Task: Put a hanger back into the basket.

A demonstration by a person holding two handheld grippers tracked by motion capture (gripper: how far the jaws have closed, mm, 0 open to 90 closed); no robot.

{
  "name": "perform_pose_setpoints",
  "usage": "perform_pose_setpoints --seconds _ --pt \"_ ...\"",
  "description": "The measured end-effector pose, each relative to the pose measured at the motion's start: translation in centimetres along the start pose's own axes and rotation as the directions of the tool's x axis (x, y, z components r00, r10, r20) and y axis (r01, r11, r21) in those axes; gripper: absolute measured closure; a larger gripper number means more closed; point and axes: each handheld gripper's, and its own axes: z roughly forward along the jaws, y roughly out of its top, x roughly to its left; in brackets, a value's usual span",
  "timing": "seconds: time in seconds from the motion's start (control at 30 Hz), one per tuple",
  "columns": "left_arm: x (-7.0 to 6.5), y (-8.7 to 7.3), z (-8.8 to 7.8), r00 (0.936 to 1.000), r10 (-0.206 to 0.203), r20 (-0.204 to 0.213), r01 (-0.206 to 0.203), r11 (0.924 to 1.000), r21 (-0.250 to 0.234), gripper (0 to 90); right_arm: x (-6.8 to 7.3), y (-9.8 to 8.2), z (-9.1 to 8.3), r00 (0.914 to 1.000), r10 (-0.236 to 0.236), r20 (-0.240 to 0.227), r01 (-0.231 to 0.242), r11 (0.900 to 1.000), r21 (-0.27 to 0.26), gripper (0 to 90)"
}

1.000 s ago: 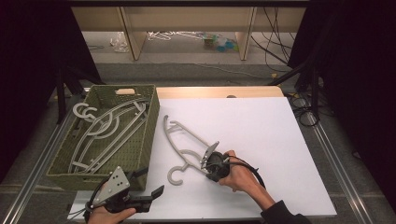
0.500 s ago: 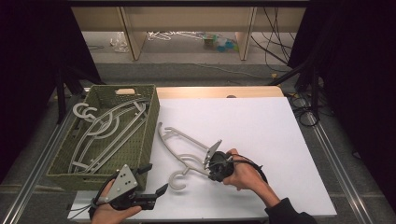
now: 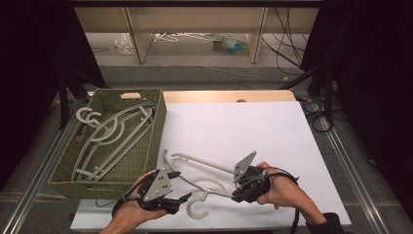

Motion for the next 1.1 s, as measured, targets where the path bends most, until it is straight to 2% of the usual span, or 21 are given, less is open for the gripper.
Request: perform_pose_setpoints --seconds 0.03,0.07,0.23,0.43,0.53,0.6,0.67,0.8,0.93,0.97,1.0,1.03,1.07,1.1 --pt "-0.1 0.2 0.4 0.9998 0.011 0.017 -0.011 0.9999 0.01 31.1 0.1 -0.1 -0.2 1.0 -0.004 0.002 0.005 1.0 -0.006 81.8" --pt "-0.1 0.3 0.5 0.9985 0.05 0.022 -0.051 0.998 0.036 32.2 0.3 -0.2 -0.4 1.0 -0.006 0.001 0.006 1.0 -0.005 81.8" --pt "0.2 0.4 1.9 0.9918 0.121 0.043 -0.124 0.9876 0.096 35.1 0.7 -0.8 -1.0 0.9998 -0.019 -0.01 0.019 1.0 -0.01 81.8" --pt "0.3 0.2 3.2 0.9889 0.14 0.049 -0.145 0.9814 0.126 36.1 0.9 -1.1 -1.6 0.9997 -0.024 -0.006 0.024 1.0 -0.014 81.8" --pt "0.3 0.1 3.7 0.9849 0.161 0.062 -0.169 0.9757 0.14 36.6 0.9 -1.1 -1.8 0.9996 -0.024 -0.015 0.024 1.0 -0.014 81.8" --pt "0.3 0.1 4.3 0.9804 0.174 0.091 -0.187 0.9697 0.157 36.5 0.9 -1.1 -1.8 0.9996 -0.025 -0.015 0.025 1.0 -0.014 81.8" --pt "0.3 0.1 4.7 0.9798 0.177 0.094 -0.19 0.9681 0.163 35.8 0.9 -1.1 -1.7 0.9996 -0.022 -0.017 0.022 1.0 -0.018 81.8" --pt "0.3 0.3 5.2 0.9735 0.202 0.107 -0.217 0.965 0.148 39.6 0.9 -1.1 -1.6 0.9996 -0.023 -0.014 0.023 0.999 -0.022 81.8" --pt "0.2 0.6 5.5 0.9589 0.252 0.129 -0.269 0.9543 0.13 46.8 0.8 -1.2 -1.6 0.9995 -0.022 -0.021 0.021 0.999 -0.03 81.8" --pt "0.1 0.6 5.6 0.9551 0.262 0.138 -0.279 0.9519 0.126 51.2 0.8 -1.2 -1.6 0.9996 -0.018 -0.02 0.017 0.999 -0.031 81.7" --pt "0.0 0.8 5.7 0.9483 0.277 0.155 -0.297 0.9463 0.127 53.6 0.7 -1.2 -1.6 0.9995 -0.017 -0.028 0.017 0.999 -0.031 81.8" --pt "-0.1 0.8 5.8 0.9468 0.279 0.16 -0.3 0.9453 0.127 56.3 0.7 -1.3 -1.6 0.9995 -0.018 -0.025 0.017 0.999 -0.033 81.8" --pt "-0.2 0.9 5.8 0.9428 0.288 0.167 -0.31 0.9422 0.126 60.7 0.7 -1.3 -1.5 0.9995 -0.018 -0.027 0.018 0.999 -0.035 81.8" --pt "-0.3 1.0 5.8 0.9371 0.31 0.16 -0.332 0.9341 0.132 62.6 0.6 -1.3 -1.5 0.9994 -0.018 -0.029 0.017 0.999 -0.035 81.7"
